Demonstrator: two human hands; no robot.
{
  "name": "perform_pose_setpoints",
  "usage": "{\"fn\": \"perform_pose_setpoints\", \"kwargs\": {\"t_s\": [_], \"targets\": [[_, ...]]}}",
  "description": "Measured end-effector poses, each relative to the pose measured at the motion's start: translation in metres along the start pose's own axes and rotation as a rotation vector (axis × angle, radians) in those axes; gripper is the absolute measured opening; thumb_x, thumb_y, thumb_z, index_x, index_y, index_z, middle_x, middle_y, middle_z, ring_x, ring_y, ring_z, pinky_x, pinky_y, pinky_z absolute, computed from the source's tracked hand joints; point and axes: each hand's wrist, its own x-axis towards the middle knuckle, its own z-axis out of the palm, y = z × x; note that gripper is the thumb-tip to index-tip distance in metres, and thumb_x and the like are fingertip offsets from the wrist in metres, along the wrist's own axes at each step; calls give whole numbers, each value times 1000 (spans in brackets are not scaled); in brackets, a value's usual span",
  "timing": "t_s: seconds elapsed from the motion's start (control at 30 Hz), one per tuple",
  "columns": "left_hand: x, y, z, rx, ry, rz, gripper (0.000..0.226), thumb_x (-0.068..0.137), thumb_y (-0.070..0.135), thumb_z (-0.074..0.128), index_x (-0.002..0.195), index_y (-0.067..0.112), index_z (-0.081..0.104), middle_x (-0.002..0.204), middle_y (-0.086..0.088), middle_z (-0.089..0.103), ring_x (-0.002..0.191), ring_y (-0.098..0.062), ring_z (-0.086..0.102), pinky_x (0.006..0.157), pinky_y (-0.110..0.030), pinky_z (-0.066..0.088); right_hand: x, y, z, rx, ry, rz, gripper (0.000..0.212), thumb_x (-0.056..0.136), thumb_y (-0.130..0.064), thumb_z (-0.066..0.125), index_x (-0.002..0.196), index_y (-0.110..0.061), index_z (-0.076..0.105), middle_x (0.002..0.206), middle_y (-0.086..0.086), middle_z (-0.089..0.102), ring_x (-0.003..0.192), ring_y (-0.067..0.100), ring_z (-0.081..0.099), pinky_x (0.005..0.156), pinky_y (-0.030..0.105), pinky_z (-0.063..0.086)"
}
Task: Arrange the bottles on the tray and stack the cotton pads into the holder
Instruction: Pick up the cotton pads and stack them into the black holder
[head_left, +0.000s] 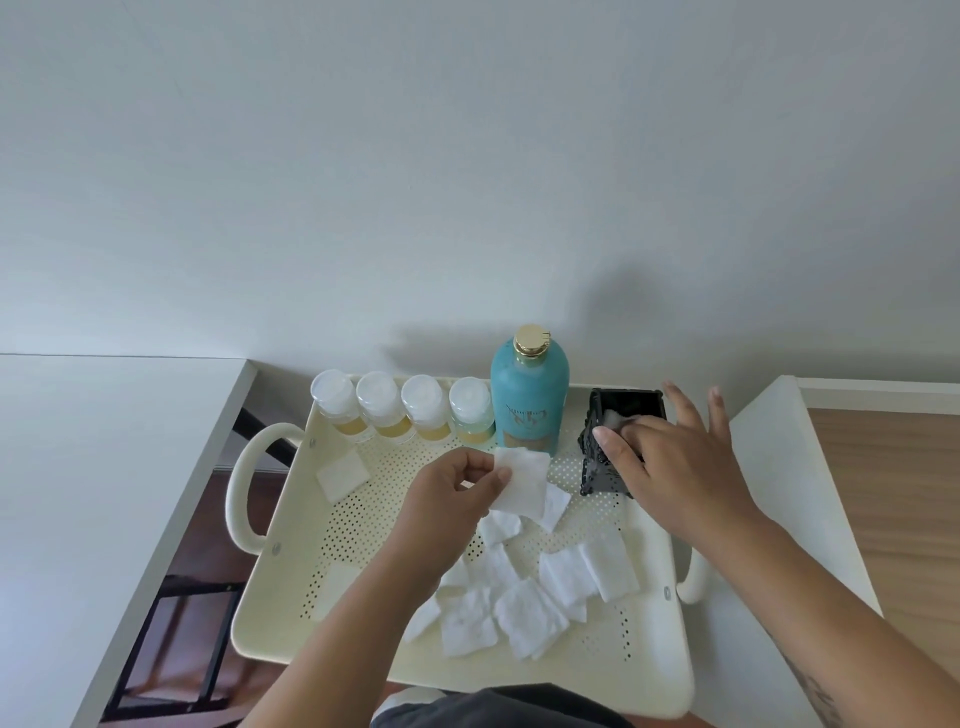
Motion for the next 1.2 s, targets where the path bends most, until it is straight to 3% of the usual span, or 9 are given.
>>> {"fn": "perform_pose_setpoints", "kwargs": {"t_s": [0.13,0.2,0.3,0.37,0.57,0.77,0.97,1.1,1.2], "targets": [[-2,4,3,-23,-24,9,5,88,31,70,84,29,72,70,15,66,61,-4,56,64,-25,47,1,-4,-1,-87,-76,-17,80,91,-68,-3,89,-34,70,106,-20,67,142,25,25,112,46,-15],[-3,5,4,-39,-36,15,5,88,32,70,86,29,72,73,13,68,62,-3,57,64,-23,46,0,-5,-5,-83,-52,-4,69,95,-65,9,87,-31,69,102,-17,67,138,26,31,114,49,-7],[-3,7,4,-66,-41,28,5,88,33,70,88,29,73,77,10,70,64,-3,59,63,-20,45,-9,-13,-13,38,250,-7,38,95,-49,43,83,-24,70,88,-9,70,111,27,52,100,47,28],[-2,7,3,-89,-43,41,5,88,32,70,87,29,73,75,12,70,64,-2,60,60,-15,45,-18,-25,-18,226,398,-15,24,89,-42,54,80,-24,67,80,-11,68,90,22,53,80,35,32],[-1,8,-2,-211,-85,71,2,86,29,73,87,27,74,78,5,73,65,-3,61,58,-11,46,-29,-68,-17,915,-35,95,12,82,-41,69,89,-33,64,82,-16,66,77,2,57,65,13,43],[13,-8,-24,-142,14,31,7,83,31,76,86,26,74,81,5,75,65,-4,62,58,-13,47,-24,-78,-8,1003,-64,186,6,88,-32,65,84,-28,65,75,-10,68,71,2,60,60,10,44],[49,-58,-75,345,329,-27,6,92,27,64,94,22,66,97,9,67,79,-15,59,64,-29,47,-21,-80,-4,1019,-74,211,10,87,-32,67,79,-27,65,70,-15,64,63,-2,55,57,7,41],[66,-78,-100,777,299,-126,41,97,28,50,138,20,48,140,3,52,110,-21,60,76,-33,51,-22,-81,-2,1027,-95,225,9,87,-34,66,81,-28,66,74,-12,66,68,2,59,60,11,44],[76,-82,-104,942,275,-171,39,97,17,42,136,19,46,139,3,50,109,-24,60,70,-34,45,-23,-82,-2,1023,-105,236,8,87,-35,66,81,-29,66,74,-12,66,69,3,60,63,18,45]]}}
